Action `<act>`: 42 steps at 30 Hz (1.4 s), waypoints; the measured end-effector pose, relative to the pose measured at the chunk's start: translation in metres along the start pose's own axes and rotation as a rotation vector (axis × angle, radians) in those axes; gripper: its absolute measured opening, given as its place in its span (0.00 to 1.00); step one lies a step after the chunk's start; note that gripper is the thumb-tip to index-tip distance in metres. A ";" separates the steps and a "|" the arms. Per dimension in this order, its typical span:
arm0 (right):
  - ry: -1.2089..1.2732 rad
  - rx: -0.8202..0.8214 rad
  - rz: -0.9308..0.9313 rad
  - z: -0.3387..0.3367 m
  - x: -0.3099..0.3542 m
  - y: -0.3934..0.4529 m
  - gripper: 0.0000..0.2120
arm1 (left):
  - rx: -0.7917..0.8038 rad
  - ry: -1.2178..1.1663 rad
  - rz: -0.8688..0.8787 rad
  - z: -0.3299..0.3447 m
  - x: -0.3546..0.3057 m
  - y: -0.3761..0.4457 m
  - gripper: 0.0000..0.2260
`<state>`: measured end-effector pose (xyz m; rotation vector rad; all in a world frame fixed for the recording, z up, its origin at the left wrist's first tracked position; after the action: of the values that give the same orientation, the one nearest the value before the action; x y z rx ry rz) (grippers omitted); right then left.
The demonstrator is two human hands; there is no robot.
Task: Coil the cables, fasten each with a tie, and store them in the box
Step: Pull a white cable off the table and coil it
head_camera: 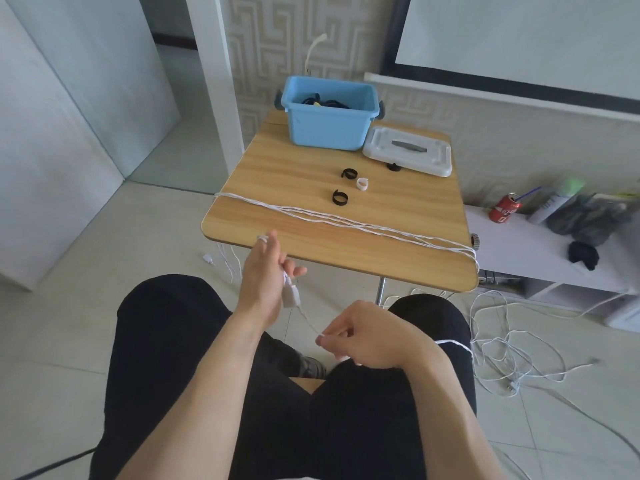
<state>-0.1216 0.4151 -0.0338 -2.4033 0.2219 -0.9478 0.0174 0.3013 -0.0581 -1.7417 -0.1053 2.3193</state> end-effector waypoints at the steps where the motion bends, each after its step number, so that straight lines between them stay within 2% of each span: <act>1: 0.014 0.008 -0.027 -0.004 0.005 -0.004 0.11 | 0.075 0.063 0.010 0.004 0.002 -0.003 0.06; 2: 0.037 0.001 -0.067 -0.008 0.010 -0.007 0.10 | 0.156 0.104 -0.006 0.009 0.004 -0.007 0.05; 4: 0.121 -0.069 -0.185 -0.018 0.018 -0.010 0.11 | 0.294 0.170 -0.086 0.015 0.009 -0.012 0.13; 7: 0.292 -0.219 -0.311 -0.038 0.019 -0.009 0.09 | 0.452 0.268 -0.175 0.024 0.012 -0.019 0.08; 9: 0.326 -0.315 -0.325 -0.048 0.016 -0.006 0.08 | 0.582 0.270 -0.242 0.031 0.012 -0.026 0.09; 12: 0.349 -0.505 -0.267 -0.057 0.006 0.006 0.08 | 0.800 0.132 -0.310 0.039 0.010 -0.040 0.14; 14: 0.395 -0.605 -0.211 -0.059 -0.001 0.012 0.09 | 0.850 0.033 -0.406 0.039 0.007 -0.046 0.15; 17: 0.454 -0.649 -0.168 -0.058 -0.009 0.019 0.12 | 0.814 -0.099 -0.489 0.034 0.008 -0.041 0.14; 21: 0.482 -0.618 -0.139 -0.046 -0.017 0.025 0.13 | 0.707 -0.111 -0.449 0.030 0.007 -0.036 0.13; 24: 0.515 -0.632 -0.143 -0.044 -0.023 0.022 0.11 | 0.470 -0.128 -0.386 0.027 0.008 -0.028 0.12; 26: 0.547 -0.620 -0.148 -0.045 -0.028 0.019 0.11 | 0.235 -0.284 -0.383 0.022 0.015 -0.019 0.09; 29: 0.411 -0.488 -0.080 -0.043 -0.036 0.017 0.12 | -0.027 -0.596 -0.333 0.012 0.019 -0.007 0.04; 33: 0.109 -0.236 0.075 -0.030 -0.044 0.019 0.09 | -0.185 -0.857 -0.238 0.000 0.010 0.003 0.11; 35: 0.055 -0.108 0.081 -0.020 -0.039 0.017 0.07 | -0.232 -0.837 -0.175 -0.003 0.010 0.005 0.12; 38: 0.130 0.019 -0.037 -0.012 -0.019 0.009 0.07 | -0.197 -0.529 -0.168 -0.002 0.017 0.003 0.10; 40: 0.240 -0.015 -0.122 -0.019 -0.005 0.005 0.07 | 0.023 -0.145 -0.187 0.003 0.016 -0.005 0.07; 42: 0.317 -0.151 -0.214 -0.033 0.001 0.002 0.07 | 0.305 0.149 -0.226 0.013 0.015 -0.015 0.06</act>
<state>-0.1426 0.3989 -0.0147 -2.4362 0.1579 -1.4600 0.0039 0.3202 -0.0652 -1.6472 0.0710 1.9250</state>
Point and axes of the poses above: each hand's wrist, its own y-axis towards the middle knuckle, its own z-axis out of the palm, x = y × z, the point moved 4 cm from there along y, towards the middle knuckle, and after that the axes turned 6 degrees about z, right-handed, at the moved point
